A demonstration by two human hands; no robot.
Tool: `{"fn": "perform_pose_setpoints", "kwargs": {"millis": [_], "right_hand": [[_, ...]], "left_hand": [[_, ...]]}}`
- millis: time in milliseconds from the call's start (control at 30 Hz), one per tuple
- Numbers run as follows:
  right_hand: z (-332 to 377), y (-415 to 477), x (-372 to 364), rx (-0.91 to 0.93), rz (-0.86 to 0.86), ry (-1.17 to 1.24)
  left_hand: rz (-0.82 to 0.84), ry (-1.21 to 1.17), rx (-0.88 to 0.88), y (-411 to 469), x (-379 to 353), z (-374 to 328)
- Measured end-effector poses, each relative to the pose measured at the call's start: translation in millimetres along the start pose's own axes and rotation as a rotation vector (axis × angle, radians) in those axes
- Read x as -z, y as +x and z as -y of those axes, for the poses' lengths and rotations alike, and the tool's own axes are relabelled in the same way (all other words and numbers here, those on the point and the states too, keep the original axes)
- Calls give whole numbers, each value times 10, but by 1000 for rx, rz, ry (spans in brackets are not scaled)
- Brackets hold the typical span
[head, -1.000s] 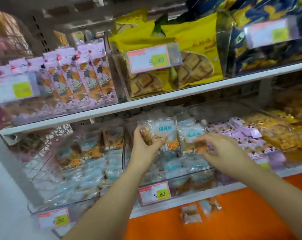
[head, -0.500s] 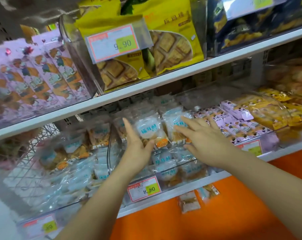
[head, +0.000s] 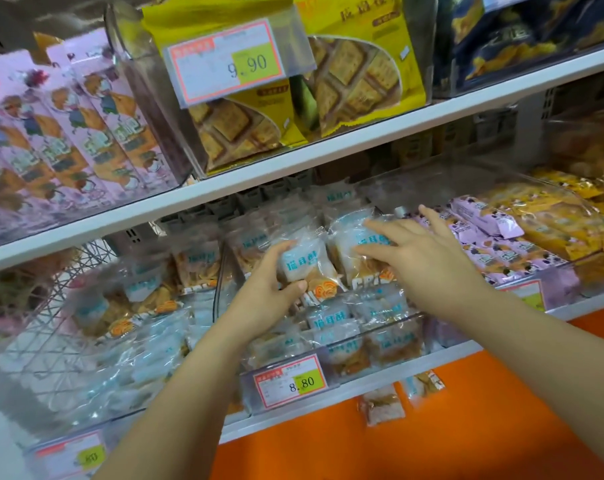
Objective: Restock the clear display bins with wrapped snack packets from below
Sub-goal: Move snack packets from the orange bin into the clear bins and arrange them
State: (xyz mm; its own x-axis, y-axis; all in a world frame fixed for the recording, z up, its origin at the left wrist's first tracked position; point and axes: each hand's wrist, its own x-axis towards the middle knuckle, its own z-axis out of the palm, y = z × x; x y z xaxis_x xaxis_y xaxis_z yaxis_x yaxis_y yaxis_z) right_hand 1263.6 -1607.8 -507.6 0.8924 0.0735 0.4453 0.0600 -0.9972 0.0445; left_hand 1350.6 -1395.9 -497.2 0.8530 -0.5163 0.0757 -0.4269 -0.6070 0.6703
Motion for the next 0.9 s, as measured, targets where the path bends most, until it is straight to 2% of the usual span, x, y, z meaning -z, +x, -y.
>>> {"fn": "perform_pose_setpoints", "kwargs": {"millis": [100, 167, 233, 333, 400, 467, 600, 667, 733, 833, 900], "right_hand": [[-34, 29, -62, 13, -20, 4], [-26, 44, -72, 14, 8, 10], [-8, 45, -56, 13, 11, 21], [78, -5, -8, -5, -95, 103], [174, -30, 5, 43, -159, 163], [276, -51, 28, 87, -148, 221], [313, -74, 65, -43, -135, 411], [342, -61, 44, 25, -144, 367], [368, -38, -50, 109, -136, 218], [342, -10, -190, 105, -68, 93], [328, 10, -222, 95, -9, 58]], "left_hand": [[71, 232, -6, 23, -47, -89], [87, 283, 5, 22, -87, -162], [62, 214, 30, -17, -97, -180], [-23, 60, 34, -129, -107, -170], [-54, -48, 34, -184, -137, -176], [-72, -111, 52, -189, -163, -151], [-123, -138, 49, -129, -194, -90], [-173, -140, 34, -102, -230, -75], [-209, -91, 13, -93, -278, -74], [-223, 4, -31, -111, -306, -68], [-174, 49, -67, -123, -286, -58]]}}
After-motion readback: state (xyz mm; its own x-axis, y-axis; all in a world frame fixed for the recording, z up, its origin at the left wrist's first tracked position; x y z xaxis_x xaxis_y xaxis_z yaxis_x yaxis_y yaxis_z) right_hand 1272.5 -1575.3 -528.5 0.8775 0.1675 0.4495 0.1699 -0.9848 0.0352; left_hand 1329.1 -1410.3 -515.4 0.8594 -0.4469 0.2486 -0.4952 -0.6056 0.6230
